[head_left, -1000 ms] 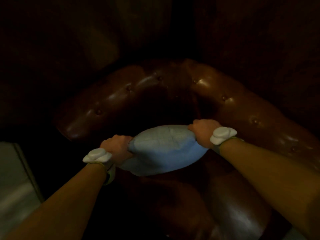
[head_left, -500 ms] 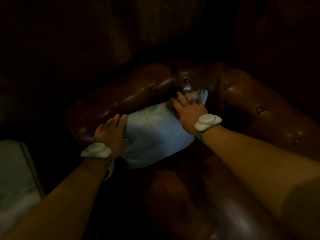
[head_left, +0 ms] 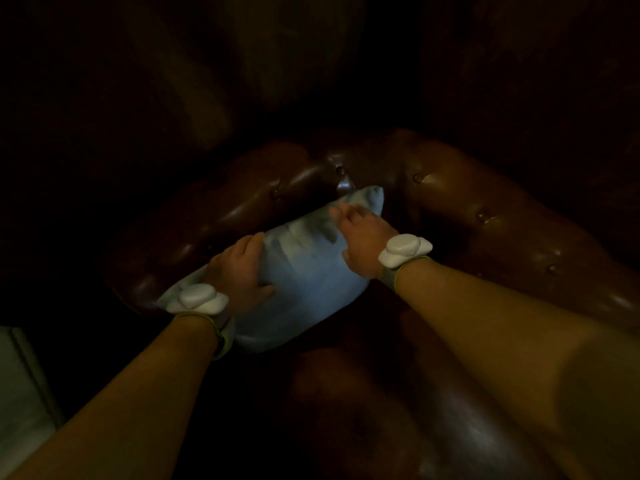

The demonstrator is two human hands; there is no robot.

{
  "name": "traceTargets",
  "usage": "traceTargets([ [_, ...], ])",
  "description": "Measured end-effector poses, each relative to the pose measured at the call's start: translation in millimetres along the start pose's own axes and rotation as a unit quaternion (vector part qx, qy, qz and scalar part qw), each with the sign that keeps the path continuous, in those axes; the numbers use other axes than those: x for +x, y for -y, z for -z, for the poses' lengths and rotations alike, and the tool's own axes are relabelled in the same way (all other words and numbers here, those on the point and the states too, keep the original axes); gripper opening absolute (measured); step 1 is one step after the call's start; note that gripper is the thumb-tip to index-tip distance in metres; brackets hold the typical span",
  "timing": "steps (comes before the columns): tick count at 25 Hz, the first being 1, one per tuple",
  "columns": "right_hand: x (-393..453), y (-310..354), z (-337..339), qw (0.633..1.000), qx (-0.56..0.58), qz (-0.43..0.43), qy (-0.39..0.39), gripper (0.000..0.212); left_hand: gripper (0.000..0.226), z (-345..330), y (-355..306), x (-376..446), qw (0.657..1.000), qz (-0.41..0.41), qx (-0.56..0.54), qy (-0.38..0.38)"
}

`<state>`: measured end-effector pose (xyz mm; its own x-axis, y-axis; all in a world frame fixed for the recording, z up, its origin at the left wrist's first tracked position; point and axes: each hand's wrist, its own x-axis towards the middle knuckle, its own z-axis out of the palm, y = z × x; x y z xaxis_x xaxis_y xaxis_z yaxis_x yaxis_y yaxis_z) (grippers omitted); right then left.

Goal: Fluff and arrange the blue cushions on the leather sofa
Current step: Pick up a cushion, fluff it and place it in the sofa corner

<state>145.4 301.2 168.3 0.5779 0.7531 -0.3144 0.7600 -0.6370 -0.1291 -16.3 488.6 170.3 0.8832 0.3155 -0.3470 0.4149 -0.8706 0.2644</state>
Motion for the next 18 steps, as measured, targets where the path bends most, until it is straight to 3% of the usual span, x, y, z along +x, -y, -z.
traceTargets([
  [5,-50,-22,17,0.998,0.025,-0.045,0.038,0.069,0.075,12,-61,16,0.993,-0.095,0.018,0.061],
  [11,-136,-75,14,0.970,0.024,-0.197,0.138,0.048,0.057,-7,-137,14,0.964,-0.140,0.107,0.199],
  [15,-187,-108,5,0.951,0.032,-0.264,0.156,0.025,0.045,-21,-172,8,0.946,-0.189,0.155,0.212],
  [18,-233,-125,-4,0.937,0.055,-0.301,0.169,0.034,0.046,-31,-206,2,0.940,-0.217,0.151,0.213],
])
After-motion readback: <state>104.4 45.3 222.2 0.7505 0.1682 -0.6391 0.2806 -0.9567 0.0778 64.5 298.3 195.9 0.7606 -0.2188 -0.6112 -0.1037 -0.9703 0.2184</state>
